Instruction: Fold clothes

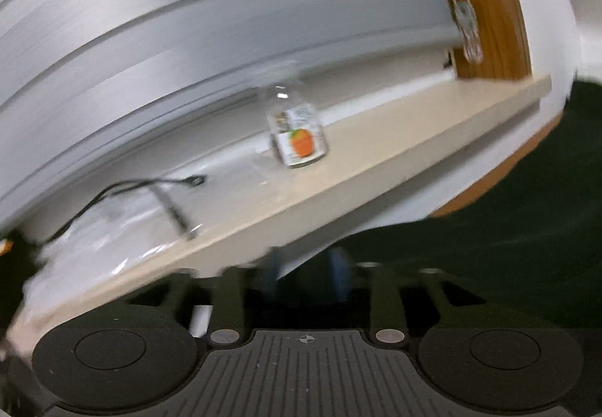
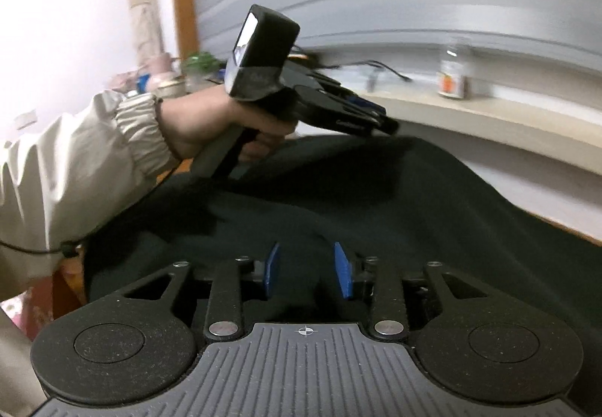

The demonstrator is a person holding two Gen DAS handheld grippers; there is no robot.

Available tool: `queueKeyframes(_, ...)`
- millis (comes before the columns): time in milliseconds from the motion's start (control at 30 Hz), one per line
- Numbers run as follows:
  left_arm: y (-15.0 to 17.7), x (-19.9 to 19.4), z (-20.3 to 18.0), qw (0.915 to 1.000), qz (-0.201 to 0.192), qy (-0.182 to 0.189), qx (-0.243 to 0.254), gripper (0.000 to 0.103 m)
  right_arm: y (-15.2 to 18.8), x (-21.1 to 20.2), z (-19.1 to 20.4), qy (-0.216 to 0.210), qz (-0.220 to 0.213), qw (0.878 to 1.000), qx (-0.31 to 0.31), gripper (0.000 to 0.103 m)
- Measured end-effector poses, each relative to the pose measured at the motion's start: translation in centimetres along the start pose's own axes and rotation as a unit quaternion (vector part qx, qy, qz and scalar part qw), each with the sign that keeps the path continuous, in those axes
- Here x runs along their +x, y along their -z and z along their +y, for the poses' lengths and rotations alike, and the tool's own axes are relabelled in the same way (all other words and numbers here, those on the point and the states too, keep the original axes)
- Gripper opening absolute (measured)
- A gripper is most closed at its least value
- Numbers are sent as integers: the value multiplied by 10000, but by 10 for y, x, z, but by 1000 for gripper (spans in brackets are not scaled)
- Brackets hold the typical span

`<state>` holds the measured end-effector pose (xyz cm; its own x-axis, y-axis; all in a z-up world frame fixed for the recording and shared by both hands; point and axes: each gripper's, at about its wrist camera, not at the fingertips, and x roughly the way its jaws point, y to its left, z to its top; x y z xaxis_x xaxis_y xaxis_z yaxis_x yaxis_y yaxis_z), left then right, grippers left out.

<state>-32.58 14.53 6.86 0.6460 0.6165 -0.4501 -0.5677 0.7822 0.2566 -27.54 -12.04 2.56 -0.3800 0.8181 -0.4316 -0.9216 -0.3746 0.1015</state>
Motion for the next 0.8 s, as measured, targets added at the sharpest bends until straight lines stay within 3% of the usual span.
queueKeyframes(100,10,-38,22,9997,5,-3,-242,61,-11,13,19,-165,97,9995,-242,38)
queueKeyframes(200,28,-82,45,9991,24,-113,-400,73,-18,29,41,-319,258,9979,-507,38)
queueKeyframes(367,71,-145,73,9974,250,-166,-660,73,-23,58,72,-530,461,9944,-792,50)
queueKeyframes(433,92,-159,78,9965,417,-98,-722,70,-24,69,77,-518,498,9940,-820,50)
queueKeyframes(633,139,-169,77,9938,732,260,-792,62,-23,104,85,-136,745,9893,-1249,50)
queueKeyframes(800,149,-144,74,9925,961,206,-721,51,-20,125,69,-51,995,9894,-1060,49)
